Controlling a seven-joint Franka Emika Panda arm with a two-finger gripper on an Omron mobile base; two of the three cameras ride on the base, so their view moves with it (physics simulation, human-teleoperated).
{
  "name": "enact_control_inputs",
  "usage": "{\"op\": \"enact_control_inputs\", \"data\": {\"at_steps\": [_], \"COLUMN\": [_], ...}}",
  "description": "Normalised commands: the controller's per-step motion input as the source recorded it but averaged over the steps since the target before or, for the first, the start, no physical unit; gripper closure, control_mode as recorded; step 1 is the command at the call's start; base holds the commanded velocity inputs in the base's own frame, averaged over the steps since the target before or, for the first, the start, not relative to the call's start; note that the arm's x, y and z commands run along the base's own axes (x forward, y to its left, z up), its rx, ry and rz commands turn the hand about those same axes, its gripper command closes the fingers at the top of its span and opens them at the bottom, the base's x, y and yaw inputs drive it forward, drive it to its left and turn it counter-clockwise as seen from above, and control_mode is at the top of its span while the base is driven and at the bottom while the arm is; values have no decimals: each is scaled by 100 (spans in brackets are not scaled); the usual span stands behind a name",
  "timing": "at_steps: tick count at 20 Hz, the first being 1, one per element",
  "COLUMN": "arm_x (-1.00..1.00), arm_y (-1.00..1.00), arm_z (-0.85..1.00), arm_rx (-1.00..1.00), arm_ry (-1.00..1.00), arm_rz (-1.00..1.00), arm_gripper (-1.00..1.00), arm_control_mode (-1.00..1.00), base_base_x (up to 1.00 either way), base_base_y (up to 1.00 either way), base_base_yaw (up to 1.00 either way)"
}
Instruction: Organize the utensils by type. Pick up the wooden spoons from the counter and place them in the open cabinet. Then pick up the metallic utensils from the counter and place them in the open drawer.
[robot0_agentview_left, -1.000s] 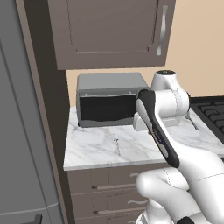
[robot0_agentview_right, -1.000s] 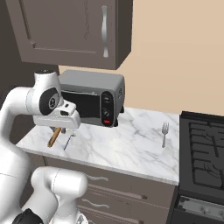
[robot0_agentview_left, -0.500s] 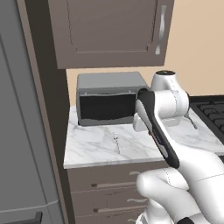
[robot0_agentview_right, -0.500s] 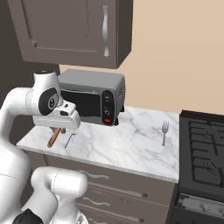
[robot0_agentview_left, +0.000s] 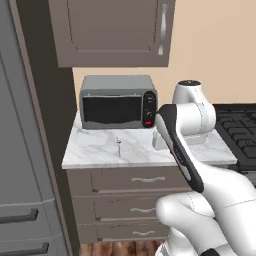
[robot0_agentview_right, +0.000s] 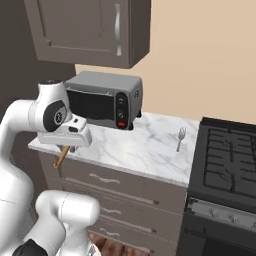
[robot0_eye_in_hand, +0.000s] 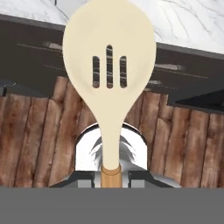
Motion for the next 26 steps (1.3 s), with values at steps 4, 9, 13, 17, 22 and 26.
{"op": "enact_control_inputs", "data": {"at_steps": [4, 9, 13, 17, 22, 26], "arm_x": [0, 0, 0, 0, 0, 0], "arm_y": [0, 0, 0, 0, 0, 0], "arm_z": [0, 0, 0, 0, 0, 0], "arm_rx": [0, 0, 0, 0, 0, 0], "arm_ry": [0, 0, 0, 0, 0, 0], "arm_rz": [0, 0, 0, 0, 0, 0], "arm_gripper": [100, 100, 100, 100, 100, 100], "arm_control_mode": [100, 100, 100, 100, 100, 100], "base_base_x": [-14, -7, -16, -1, 5, 17], "base_base_y": [-68, -70, -84, -69, -72, -85], "base_base_yaw": [-20, -32, -20, -50, -54, -34]}}
